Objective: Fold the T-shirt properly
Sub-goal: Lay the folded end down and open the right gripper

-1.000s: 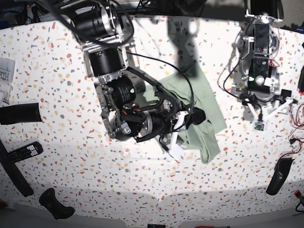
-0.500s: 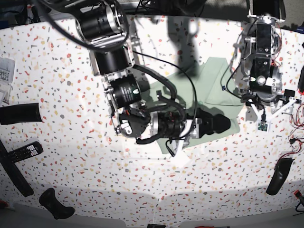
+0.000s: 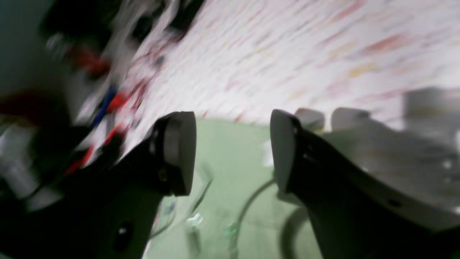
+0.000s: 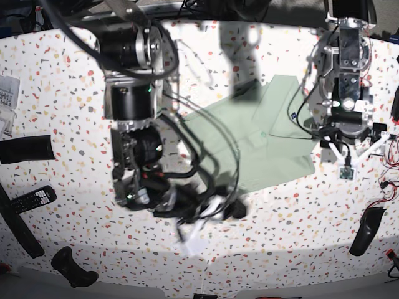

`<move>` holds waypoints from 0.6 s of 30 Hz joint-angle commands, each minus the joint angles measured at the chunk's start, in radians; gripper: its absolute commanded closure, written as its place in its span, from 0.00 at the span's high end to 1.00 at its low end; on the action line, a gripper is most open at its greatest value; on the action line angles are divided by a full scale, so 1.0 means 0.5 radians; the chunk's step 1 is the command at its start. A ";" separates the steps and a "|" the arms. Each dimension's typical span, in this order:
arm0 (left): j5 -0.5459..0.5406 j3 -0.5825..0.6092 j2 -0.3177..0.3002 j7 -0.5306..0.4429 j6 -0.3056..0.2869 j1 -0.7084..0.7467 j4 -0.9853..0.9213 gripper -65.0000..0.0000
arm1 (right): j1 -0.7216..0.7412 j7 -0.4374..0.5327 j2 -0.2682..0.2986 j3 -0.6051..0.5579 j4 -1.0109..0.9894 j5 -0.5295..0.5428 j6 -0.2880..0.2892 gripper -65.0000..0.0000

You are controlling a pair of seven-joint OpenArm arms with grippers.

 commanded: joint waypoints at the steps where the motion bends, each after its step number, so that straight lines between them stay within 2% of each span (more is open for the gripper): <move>1: -0.047 -0.002 -0.012 -0.026 -0.008 -0.005 0.098 0.61 | 0.085 0.062 -0.012 0.021 0.039 -0.017 0.020 0.49; 3: -0.292 0.002 -0.010 -0.041 -0.070 0.056 0.206 0.61 | 0.109 0.076 -0.011 0.040 0.038 -0.092 0.020 0.49; 4: -0.439 0.002 -0.002 -0.060 -0.146 0.098 0.250 0.61 | 0.119 0.085 -0.012 0.034 0.038 -0.095 0.020 0.49; 7: -0.849 0.014 0.018 -0.124 -0.505 0.236 0.320 0.61 | 0.129 0.288 -0.011 -0.032 0.038 -0.110 0.020 0.49; 9: -0.988 0.039 0.031 -0.189 -0.650 0.319 0.337 0.61 | 0.145 0.418 -0.013 -0.093 0.038 -0.200 0.020 0.49; 11: -1.093 0.076 0.032 -0.269 -0.667 0.389 0.355 0.61 | 0.160 0.495 -0.012 -0.173 0.038 -0.291 0.020 0.49; 14: -1.279 0.173 0.031 -0.436 -0.668 0.513 0.393 0.60 | 0.163 0.610 -0.024 -0.289 0.038 -0.301 0.020 0.49; 16: -1.286 0.284 0.032 -0.578 -0.683 0.596 0.392 0.60 | 0.163 0.688 -0.053 -0.338 0.037 -0.325 0.020 0.49; 18: -1.211 0.399 0.032 -0.634 -0.681 0.645 0.392 0.60 | 0.163 0.737 -0.060 -0.349 0.037 -0.428 0.020 0.49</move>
